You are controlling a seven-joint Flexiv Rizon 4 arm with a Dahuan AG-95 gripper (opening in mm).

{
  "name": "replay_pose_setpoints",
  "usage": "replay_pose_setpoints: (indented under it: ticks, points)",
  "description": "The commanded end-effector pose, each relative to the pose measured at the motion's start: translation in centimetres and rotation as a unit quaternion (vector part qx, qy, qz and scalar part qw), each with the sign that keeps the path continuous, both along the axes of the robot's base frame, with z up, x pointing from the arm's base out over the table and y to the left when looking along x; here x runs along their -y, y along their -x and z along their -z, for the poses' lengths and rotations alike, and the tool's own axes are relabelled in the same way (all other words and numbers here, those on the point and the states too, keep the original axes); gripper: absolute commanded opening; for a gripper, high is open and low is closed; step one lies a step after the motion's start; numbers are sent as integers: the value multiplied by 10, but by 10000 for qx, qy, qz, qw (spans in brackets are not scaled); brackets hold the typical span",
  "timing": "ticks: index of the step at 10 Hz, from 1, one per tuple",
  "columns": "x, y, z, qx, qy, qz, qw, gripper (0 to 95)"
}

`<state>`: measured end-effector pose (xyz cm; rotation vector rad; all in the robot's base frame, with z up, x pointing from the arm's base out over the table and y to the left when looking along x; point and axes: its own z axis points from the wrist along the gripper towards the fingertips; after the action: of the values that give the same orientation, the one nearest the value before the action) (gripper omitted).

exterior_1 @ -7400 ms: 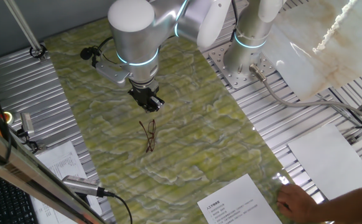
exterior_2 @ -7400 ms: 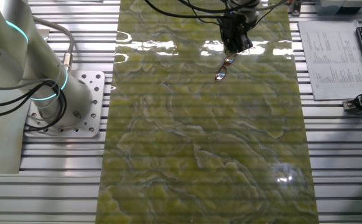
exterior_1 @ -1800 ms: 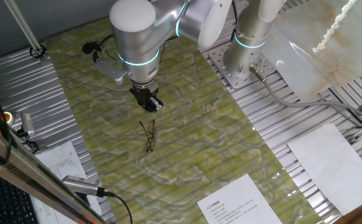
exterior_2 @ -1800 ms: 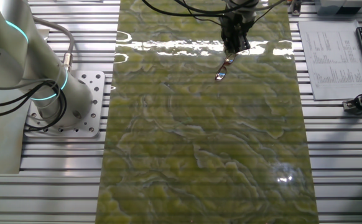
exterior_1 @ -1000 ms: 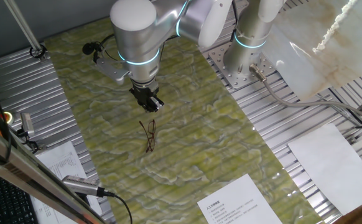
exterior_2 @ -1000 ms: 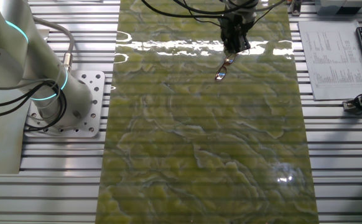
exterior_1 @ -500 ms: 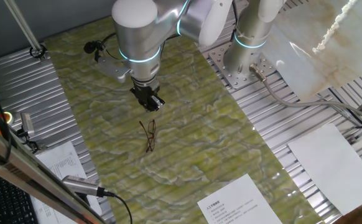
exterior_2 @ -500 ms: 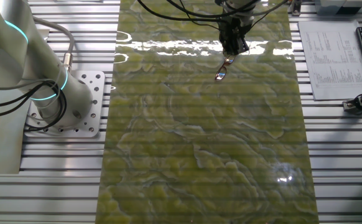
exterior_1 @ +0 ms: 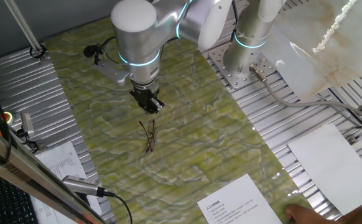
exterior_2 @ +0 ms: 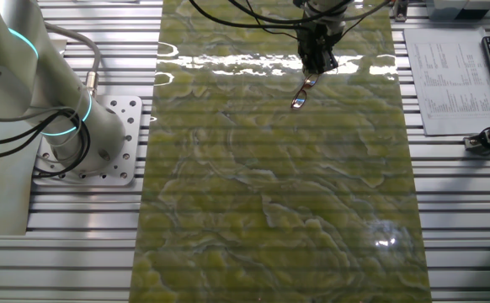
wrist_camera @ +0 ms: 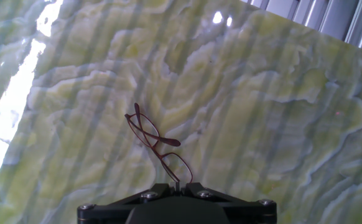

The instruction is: Unfold the leg of the glasses (with one hand)

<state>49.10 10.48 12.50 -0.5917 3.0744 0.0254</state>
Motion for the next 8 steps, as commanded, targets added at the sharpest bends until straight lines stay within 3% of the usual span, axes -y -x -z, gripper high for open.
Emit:
replay_pose_setpoints:
  ticks: [1, 8]
  points:
    - [0, 0, 0, 9, 0, 18, 10000, 0]
    - [0, 0, 0, -8, 16, 3, 10000, 0]
